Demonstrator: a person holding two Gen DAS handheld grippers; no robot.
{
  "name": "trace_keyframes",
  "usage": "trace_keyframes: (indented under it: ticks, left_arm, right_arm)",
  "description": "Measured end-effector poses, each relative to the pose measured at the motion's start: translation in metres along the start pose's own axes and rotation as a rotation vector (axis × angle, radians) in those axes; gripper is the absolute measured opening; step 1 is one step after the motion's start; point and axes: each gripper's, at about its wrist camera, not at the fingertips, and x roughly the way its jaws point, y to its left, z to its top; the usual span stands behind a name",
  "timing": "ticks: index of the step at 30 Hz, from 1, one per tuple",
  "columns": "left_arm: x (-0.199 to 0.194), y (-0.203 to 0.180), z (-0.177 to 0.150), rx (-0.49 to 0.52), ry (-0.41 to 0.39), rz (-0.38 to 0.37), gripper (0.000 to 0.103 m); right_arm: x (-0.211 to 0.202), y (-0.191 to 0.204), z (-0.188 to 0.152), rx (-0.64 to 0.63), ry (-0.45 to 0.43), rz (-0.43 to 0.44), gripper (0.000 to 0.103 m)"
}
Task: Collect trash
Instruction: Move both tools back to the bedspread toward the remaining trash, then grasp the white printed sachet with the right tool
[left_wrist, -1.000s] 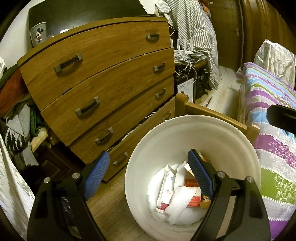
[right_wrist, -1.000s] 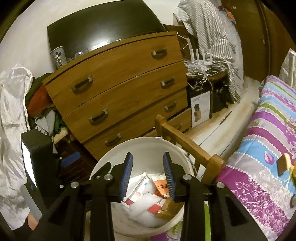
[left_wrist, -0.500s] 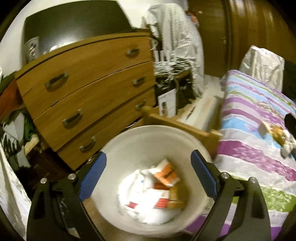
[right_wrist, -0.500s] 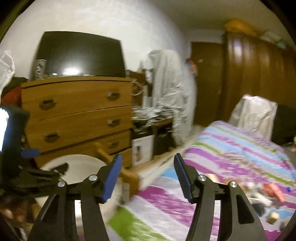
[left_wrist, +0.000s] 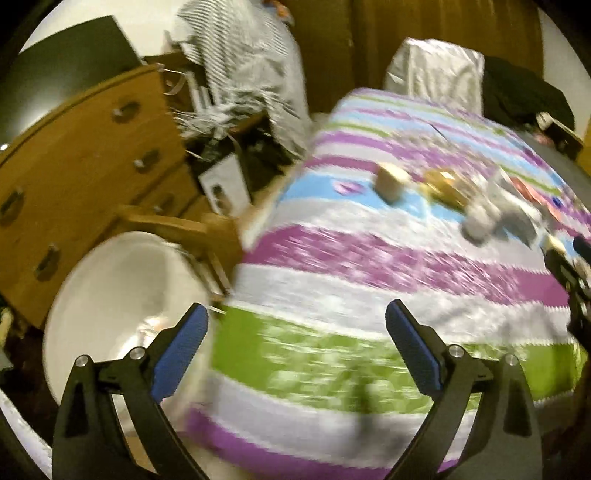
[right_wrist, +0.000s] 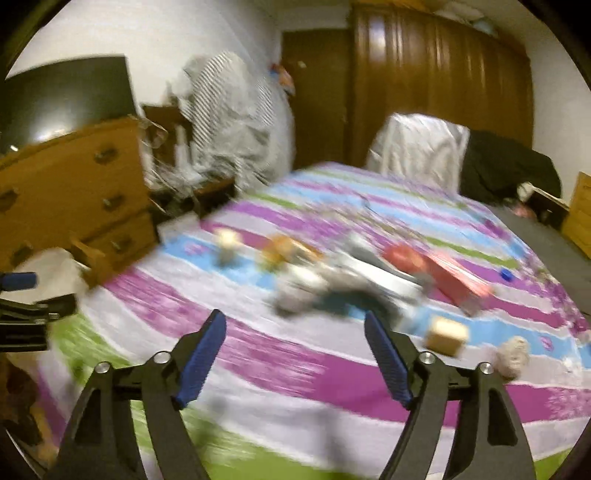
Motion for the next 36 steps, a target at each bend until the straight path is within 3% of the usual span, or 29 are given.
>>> trace_keyframes:
  ticks: [2, 6, 9, 11, 16, 18, 20, 25, 31, 33, 36]
  left_arm:
    - [0.010, -0.017, 0.000, 0.015, 0.021, -0.029, 0.093]
    - [0.021, -0.040, 0.016, 0.039, 0.027, -0.089, 0.093]
    - [0.024, -0.047, 0.035, 0.030, 0.006, -0.103, 0.093]
    - [0.028, -0.048, 0.042, 0.012, 0.003, -0.105, 0.093]
    - [0.046, -0.043, 0.030, -0.034, 0.070, -0.116, 0.093]
    - [0.049, -0.039, 0.020, -0.045, 0.091, -0.126, 0.093]
    - [0.050, -0.036, 0.011, -0.053, 0.102, -0.142, 0.093]
    - [0.044, -0.031, -0.001, -0.081, 0.103, -0.171, 0.093]
    - [0.050, -0.036, -0.011, -0.074, 0.113, -0.157, 0.093]
    - [0.051, -0.040, -0.015, -0.052, 0.093, -0.133, 0.094]
    - [0.051, -0.049, -0.022, 0.007, 0.060, -0.089, 0.096]
  right_arm:
    - [0.023, -0.028, -0.004, -0.060, 0.066, -0.054, 0.083]
    - [0.073, -0.036, 0.003, -0.292, 0.123, -0.169, 0.081]
    - [0.107, -0.035, 0.009, -0.414, 0.126, -0.242, 0.070]
    - [0.129, -0.037, 0.015, -0.458, 0.143, -0.264, 0.055]
    - [0.163, -0.029, 0.015, -0.530, 0.173, -0.302, 0.033]
    - [0.152, -0.028, 0.021, -0.500, 0.138, -0.277, 0.026]
    - [0.122, -0.031, 0.027, -0.429, 0.087, -0.248, 0.025]
    - [0.013, -0.055, 0.019, -0.234, 0.034, -0.173, 0.025]
    - [-0.083, -0.091, -0.035, 0.013, 0.212, -0.070, 0.025]
    - [-0.093, -0.104, -0.059, 0.103, 0.289, -0.037, 0.025]
    - [-0.095, -0.109, -0.086, 0.122, 0.312, -0.070, 0.025]
